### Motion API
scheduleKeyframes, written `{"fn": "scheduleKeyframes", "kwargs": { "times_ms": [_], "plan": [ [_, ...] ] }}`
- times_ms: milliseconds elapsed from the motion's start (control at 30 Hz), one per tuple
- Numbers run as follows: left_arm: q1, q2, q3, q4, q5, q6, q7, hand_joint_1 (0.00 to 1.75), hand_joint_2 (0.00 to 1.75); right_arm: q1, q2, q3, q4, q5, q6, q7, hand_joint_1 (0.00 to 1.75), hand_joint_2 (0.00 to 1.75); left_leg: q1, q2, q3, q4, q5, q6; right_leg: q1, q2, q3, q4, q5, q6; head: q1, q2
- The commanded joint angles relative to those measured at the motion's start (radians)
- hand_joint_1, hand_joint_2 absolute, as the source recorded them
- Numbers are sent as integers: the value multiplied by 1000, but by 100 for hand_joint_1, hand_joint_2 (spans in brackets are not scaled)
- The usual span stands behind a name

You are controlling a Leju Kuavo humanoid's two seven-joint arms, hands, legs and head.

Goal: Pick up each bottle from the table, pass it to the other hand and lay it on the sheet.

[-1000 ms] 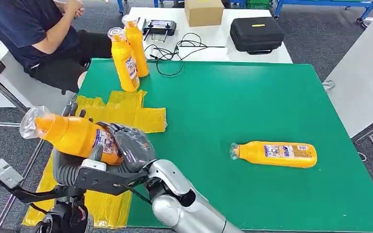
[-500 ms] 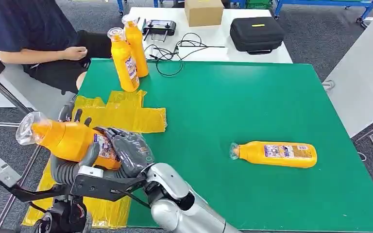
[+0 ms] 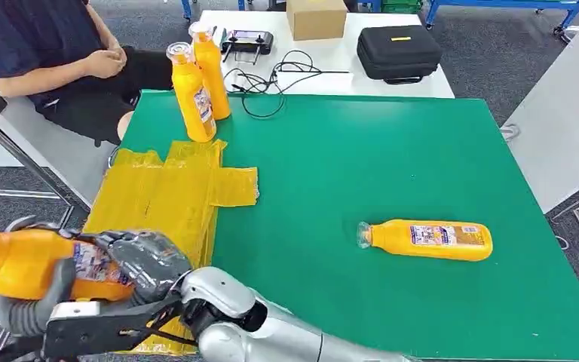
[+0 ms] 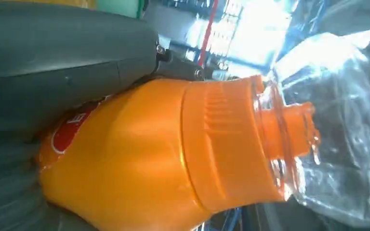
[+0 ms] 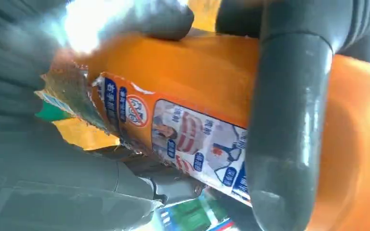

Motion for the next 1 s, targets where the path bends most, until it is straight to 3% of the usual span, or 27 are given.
{"fn": "scheduleKeyframes", "kwargs": {
  "times_ms": [33,167,200,233,267,300,400,467,567,633,667,1000],
  "plan": [
    [6,-88,263,-79,3,2,0,175,175,-53,-11,249,-14,-41,63,-26,175,175,1,2,4,-1,-1,-2,1,1,5,-2,0,0,0,0],
    [34,-88,259,-105,26,18,-14,175,175,-74,-11,253,3,-70,52,-34,175,175,1,0,5,-2,0,-2,1,-1,5,-3,0,-1,0,0],
    [57,-88,252,-125,35,32,-19,175,175,-86,-11,251,18,-65,27,-45,7,175,1,0,3,-2,0,-2,1,-1,4,-2,0,-1,0,0],
    [74,-88,246,-138,38,34,-22,175,175,-90,-11,238,32,-70,17,-57,0,175,1,1,5,-2,-1,-3,1,-1,6,-3,0,-1,0,0],
    [90,-88,235,-150,40,38,-23,175,175,-95,-11,215,50,-87,17,-68,0,175,1,1,4,-1,-1,-2,1,0,5,-2,0,-1,0,0],
    [104,-88,212,-162,36,50,-24,175,175,-102,-11,195,78,-83,6,-85,0,0,1,2,6,-2,-1,-2,1,0,7,-3,0,-1,0,0],
    [111,-88,56,-155,-34,97,-2,175,175,-101,-50,26,152,-55,-29,-157,0,0,1,-3,5,-2,0,-2,1,-4,6,-3,-1,0,0,0],
    [74,-80,-19,-80,-80,59,10,175,175,-55,-109,-88,104,-4,-59,-125,0,0,0,-8,4,-1,1,-1,0,-9,6,-3,-1,0,0,0],
    [-51,-8,-139,100,-83,72,-11,175,175,72,-184,-264,-29,140,-73,-63,0,0,0,-17,6,-4,4,-1,0,-17,9,-7,0,0,0,0],
    [-106,32,-195,165,-66,64,-4,175,175,151,-210,-345,-103,214,-94,-27,0,0,-1,-16,5,-3,3,0,-1,-17,-1,-5,0,0,0,0],
    [-119,36,-202,178,-59,71,-4,175,175,173,-219,-360,-127,233,-87,-28,0,0,-1,-22,6,-5,5,-1,-1,-23,2,-8,0,0,1,0],
    [-118,63,-184,179,-116,141,-21,175,175,365,-273,-481,-403,355,-97,-14,0,0,-2,-14,5,-2,2,1,-1,-16,9,-5,1,3,0,0]
  ]
}}
